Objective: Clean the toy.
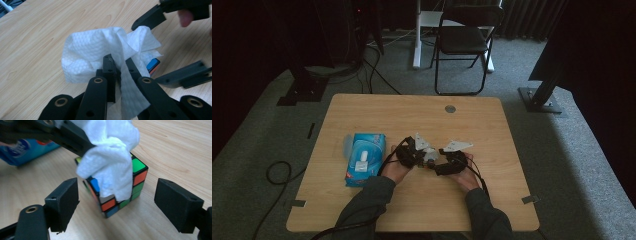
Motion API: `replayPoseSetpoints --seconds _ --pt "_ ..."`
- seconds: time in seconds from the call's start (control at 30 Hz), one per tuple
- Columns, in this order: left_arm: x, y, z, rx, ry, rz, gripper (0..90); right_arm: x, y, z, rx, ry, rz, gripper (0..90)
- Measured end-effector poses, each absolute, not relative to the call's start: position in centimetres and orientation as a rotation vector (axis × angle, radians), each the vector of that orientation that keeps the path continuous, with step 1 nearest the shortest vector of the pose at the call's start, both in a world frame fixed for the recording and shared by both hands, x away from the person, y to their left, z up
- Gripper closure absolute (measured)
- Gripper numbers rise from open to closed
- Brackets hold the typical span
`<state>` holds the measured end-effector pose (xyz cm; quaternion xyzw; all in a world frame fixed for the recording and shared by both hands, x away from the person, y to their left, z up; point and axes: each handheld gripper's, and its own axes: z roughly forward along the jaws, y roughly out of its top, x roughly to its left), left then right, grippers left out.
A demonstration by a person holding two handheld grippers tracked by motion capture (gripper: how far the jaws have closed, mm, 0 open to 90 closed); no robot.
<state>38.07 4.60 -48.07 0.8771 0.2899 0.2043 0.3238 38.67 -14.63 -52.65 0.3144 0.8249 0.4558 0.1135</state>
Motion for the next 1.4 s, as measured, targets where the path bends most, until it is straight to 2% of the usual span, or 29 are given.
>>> replayPoseSetpoints --seconds 0.27,0.33,0.6,0.83,1.03,1.2,1.4 --pt "38.2 4.7 -48.1 2.3 0.757 0.516 84.2 39.7 -13.8 -53.2 0.808 2.45 1.293 18.8" --pt "38.2 4.7 -48.1 2.298 0.758 0.521 84.2 39.8 -13.4 -53.2 0.779 2.461 1.294 23.5" --pt "38.4 5.0 -48.1 2.29 0.773 0.538 83.6 38.5 -13.5 -53.4 0.76 2.434 1.295 33.1" --pt "38.4 5.0 -48.1 2.29 0.775 0.524 83.6 38.5 -13.3 -53.7 0.763 2.408 1.31 31.2" --pt "37.7 4.4 -48.1 2.295 0.722 0.473 83.6 38.4 -13.0 -54.1 0.763 2.401 1.317 33.7" --pt "37.5 4.1 -48.2 2.309 0.69 0.527 83.6 38.1 -13.0 -54.2 0.781 2.373 1.329 34.2" --pt "38.5 4.8 -48.3 2.278 0.785 0.572 83.6 37.9 -12.9 -54.4 0.787 2.355 1.33 34.2"
